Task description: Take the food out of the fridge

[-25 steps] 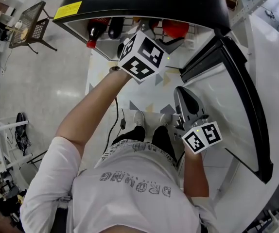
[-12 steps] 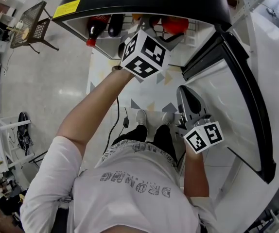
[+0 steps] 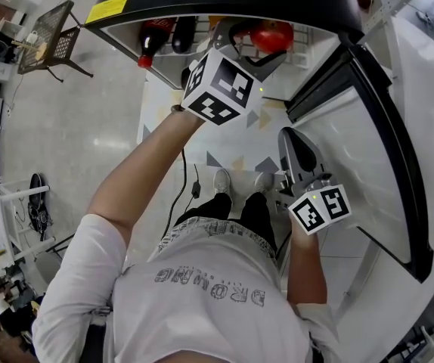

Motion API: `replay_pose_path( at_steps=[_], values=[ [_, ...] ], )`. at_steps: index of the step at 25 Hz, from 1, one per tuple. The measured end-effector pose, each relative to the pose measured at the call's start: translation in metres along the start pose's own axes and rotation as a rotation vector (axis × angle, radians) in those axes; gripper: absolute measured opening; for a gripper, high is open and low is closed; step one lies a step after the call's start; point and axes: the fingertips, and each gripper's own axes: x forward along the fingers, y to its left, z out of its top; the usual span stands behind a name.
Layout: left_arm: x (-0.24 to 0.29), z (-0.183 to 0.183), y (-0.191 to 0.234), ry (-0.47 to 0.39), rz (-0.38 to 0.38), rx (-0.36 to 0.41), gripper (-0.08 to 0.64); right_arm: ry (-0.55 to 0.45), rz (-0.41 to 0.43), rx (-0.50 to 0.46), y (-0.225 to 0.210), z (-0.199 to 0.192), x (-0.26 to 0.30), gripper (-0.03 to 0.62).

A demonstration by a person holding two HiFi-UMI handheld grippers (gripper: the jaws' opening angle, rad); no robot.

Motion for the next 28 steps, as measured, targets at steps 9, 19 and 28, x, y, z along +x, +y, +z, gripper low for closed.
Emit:
replay_pose_path(
  at_steps=[9,19,28],
  values=[
    [-0.026,0.005,-0.008,-0.05,-0.014,-0.011,0.307,0.006,0.0,-0.011,0.013,-0.005,0.001,-0.011],
    [-0.072,0.009,-0.007,-0.154,-0.005,-0.089,0.304,0.012,0.0,-0.046,0.031,-0.002,0.002,-0.011],
    [-0.121,0.002,0.005,-0.242,0.02,-0.19,0.302,0.022,0.016,-0.078,0.051,0.003,0.011,-0.011]
  ],
)
